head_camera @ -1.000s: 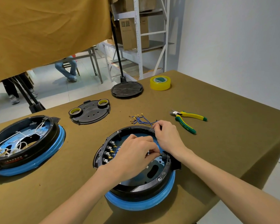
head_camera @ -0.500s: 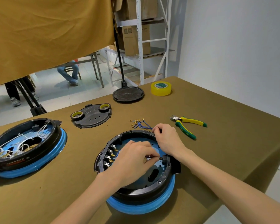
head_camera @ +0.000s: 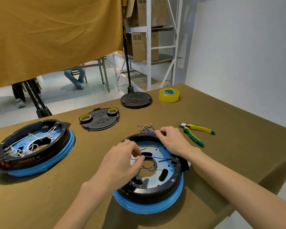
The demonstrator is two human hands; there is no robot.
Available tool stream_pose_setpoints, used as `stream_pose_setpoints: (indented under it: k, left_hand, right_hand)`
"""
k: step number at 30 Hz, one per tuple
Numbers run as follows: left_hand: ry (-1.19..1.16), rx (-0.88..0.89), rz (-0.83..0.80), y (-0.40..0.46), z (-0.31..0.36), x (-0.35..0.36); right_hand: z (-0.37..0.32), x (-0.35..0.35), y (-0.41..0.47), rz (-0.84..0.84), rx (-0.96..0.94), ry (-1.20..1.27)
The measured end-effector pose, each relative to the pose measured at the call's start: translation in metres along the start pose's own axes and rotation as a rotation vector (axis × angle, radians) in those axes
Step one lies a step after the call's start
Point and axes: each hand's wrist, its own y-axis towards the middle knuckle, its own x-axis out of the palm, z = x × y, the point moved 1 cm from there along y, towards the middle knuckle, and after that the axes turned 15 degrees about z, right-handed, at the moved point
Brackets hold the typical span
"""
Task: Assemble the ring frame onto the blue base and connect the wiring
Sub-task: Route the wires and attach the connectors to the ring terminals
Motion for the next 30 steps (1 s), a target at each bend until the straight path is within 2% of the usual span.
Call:
stream_pose_setpoints:
  k: [3, 7, 9, 12, 17, 24, 30]
  left_hand:
    - [0.033, 0.088, 0.047, -0.011, 0.012, 0.004]
    - [0.051, 0.210, 0.264, -0.011, 0.025, 0.002]
    - [0.064, 0.266, 0.127, -0.009, 0.026, 0.009]
    - [-0.009, 0.192, -0.241, -0.008, 0.020, 0.022]
    - [-0.031, 0.149, -0.232, 0.004, 0.021, 0.031]
    - [0.032, 0.099, -0.352, 0.009, 0.027, 0.048]
    - [0.024, 0.051, -0.315, 0.010, 0.030, 0.051]
  right_hand:
    - [0.000, -0.001, -0.003, 0.052, 0.034, 0.019]
    - [-0.003, 0.000, -0.005, 0.059, 0.041, -0.022]
    - [-0.003, -0.001, -0.005, 0.060, 0.049, -0.030]
    - [-0.003, -0.002, -0.006, 0.061, 0.057, -0.024]
    - [-0.004, -0.003, -0.008, 0.059, 0.064, -0.023]
    - [-0.003, -0.002, -0.009, 0.065, 0.068, -0.026]
    - [-0.003, -0.001, -0.009, 0.063, 0.078, -0.021]
